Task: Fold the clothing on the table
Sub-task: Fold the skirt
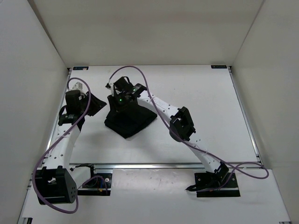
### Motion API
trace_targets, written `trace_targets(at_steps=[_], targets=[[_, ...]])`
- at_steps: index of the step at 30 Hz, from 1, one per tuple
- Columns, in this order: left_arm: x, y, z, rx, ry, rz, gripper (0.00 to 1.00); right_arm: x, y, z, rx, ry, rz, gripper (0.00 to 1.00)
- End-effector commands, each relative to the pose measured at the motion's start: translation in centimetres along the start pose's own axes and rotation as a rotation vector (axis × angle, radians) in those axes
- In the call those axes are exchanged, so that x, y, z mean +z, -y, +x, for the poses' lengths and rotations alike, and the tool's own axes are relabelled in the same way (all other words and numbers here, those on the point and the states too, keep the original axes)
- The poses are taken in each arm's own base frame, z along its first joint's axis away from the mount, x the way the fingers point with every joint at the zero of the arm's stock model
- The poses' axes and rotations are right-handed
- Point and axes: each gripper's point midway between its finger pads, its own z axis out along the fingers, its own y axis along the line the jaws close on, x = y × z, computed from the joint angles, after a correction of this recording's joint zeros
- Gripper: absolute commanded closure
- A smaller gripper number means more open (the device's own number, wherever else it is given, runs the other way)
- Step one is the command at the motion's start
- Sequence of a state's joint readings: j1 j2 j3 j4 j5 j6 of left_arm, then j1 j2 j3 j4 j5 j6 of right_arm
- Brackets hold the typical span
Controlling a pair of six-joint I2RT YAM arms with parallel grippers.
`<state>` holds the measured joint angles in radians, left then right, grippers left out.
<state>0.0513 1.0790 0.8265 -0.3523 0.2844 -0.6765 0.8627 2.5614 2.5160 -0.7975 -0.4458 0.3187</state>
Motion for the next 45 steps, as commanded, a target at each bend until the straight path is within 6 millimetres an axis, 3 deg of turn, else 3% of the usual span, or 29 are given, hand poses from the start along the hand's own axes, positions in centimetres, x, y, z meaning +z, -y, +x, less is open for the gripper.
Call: trace_targets(at_steps=[1, 6, 7, 9, 10, 12, 13, 14, 15, 17, 18, 20, 22, 25, 26, 28, 29, 30, 31, 32, 35, 37, 39, 40, 41, 42, 45], targets=[[-1.3, 0.2, -1.5, 0.041, 0.040, -0.041, 0.57, -5.6, -2.9, -3.7, -0.058, 0.100, -0.052, 0.75], [-1.5, 0.6, -1.6, 0.062, 0.036, -0.041, 0.56, -7.7, 0.7, -2.9, -0.101, 0.096, 0.124, 0.60], [-1.3, 0.5, -0.6, 0.066, 0.013, -0.042, 0.57, -9.5, 2.2, -3.9, -0.100, 0.132, 0.172, 0.59], [-1.0, 1.2, 1.7, 0.094, -0.032, -0.003, 0.60, -10.9, 5.7, -2.7, -0.067, 0.094, 0.263, 0.58], [-0.5, 0.9, 3.2, 0.082, -0.065, 0.011, 0.64, -12.6, 7.4, -3.2, -0.063, 0.116, 0.309, 0.58], [0.1, -0.3, 8.2, 0.070, -0.169, 0.027, 0.68, -13.8, 11.6, -1.4, -0.012, 0.077, 0.354, 0.57], [0.3, 0.4, 8.6, 0.058, -0.161, 0.056, 0.69, -14.0, 12.8, -0.5, 0.005, 0.063, 0.367, 0.56], [0.6, -0.4, 10.8, 0.054, -0.204, 0.040, 0.68, -15.2, 14.0, -0.6, 0.029, 0.077, 0.367, 0.55], [1.0, -0.5, 12.4, 0.062, -0.238, 0.041, 0.68, -14.9, 15.4, 1.1, 0.065, 0.043, 0.362, 0.54], [2.0, -1.1, 14.6, 0.070, -0.297, 0.022, 0.69, -15.1, 16.5, 2.4, 0.083, 0.038, 0.350, 0.51], [2.2, -1.1, 14.9, 0.070, -0.310, 0.026, 0.69, -15.2, 16.4, 2.3, 0.085, 0.052, 0.335, 0.51], [3.5, -1.7, 15.8, 0.074, -0.345, -0.002, 0.71, -14.5, 17.3, 4.4, 0.123, 0.020, 0.310, 0.51], [4.4, -1.7, 15.7, 0.080, -0.362, -0.008, 0.72, -14.1, 17.5, 5.5, 0.146, 0.019, 0.277, 0.53], [6.0, -1.8, 15.2, 0.095, -0.376, -0.027, 0.72, -13.0, 17.1, 7.7, 0.172, 0.010, 0.240, 0.66], [6.7, -2.5, 15.2, 0.091, -0.384, -0.051, 0.72, -12.7, 17.2, 8.7, 0.195, 0.014, 0.231, 0.77], [7.9, -1.9, 14.4, 0.106, -0.388, -0.038, 0.74, -12.8, 16.4, 9.5, 0.210, 0.038, 0.215, 0.85], [8.7, -2.1, 14.1, 0.100, -0.399, -0.047, 0.74, -12.5, 16.4, 11.6, 0.248, 0.007, 0.227, 0.86], [9.1, -2.2, 13.8, 0.119, -0.406, -0.048, 0.75, -12.6, 16.2, 12.7, 0.269, 0.009, 0.224, 0.86], [10.1, -2.2, 13.3, 0.121, -0.413, -0.053, 0.75, -13.3, 15.5, 12.5, 0.261, 0.033, 0.225, 0.86], [11.0, -2.2, 12.9, 0.126, -0.424, -0.053, 0.74, -13.2, 15.4, 14.0, 0.299, 0.029, 0.220, 0.86], [12.6, -1.0, 12.3, 0.171, -0.463, -0.023, 0.71, -14.8, 14.4, 14.3, 0.293, 0.099, 0.215, 0.85], [12.8, 0.1, 11.8, 0.174, -0.466, 0.032, 0.60, -15.7, 14.2, 14.3, 0.282, 0.124, 0.242, 0.84], [11.9, 2.7, 10.2, 0.171, -0.426, 0.135, 0.43, -17.9, 14.1, 13.1, 0.274, 0.185, 0.287, 0.78], [11.2, 4.1, 8.3, 0.172, -0.372, 0.181, 0.01, -18.9, 14.4, 13.1, 0.297, 0.194, 0.313, 0.70], [10.3, 5.3, 7.8, 0.170, -0.369, 0.222, 0.01, -20.3, 14.2, 12.7, 0.304, 0.214, 0.321, 0.68], [9.1, 6.5, 6.1, 0.183, -0.331, 0.267, 0.01, -21.7, 13.9, 11.9, 0.315, 0.249, 0.333, 0.64], [4.8, 8.2, 4.4, 0.186, -0.289, 0.349, 0.01, -25.5, 13.6, 12.2, 0.372, 0.304, 0.385, 0.59]])
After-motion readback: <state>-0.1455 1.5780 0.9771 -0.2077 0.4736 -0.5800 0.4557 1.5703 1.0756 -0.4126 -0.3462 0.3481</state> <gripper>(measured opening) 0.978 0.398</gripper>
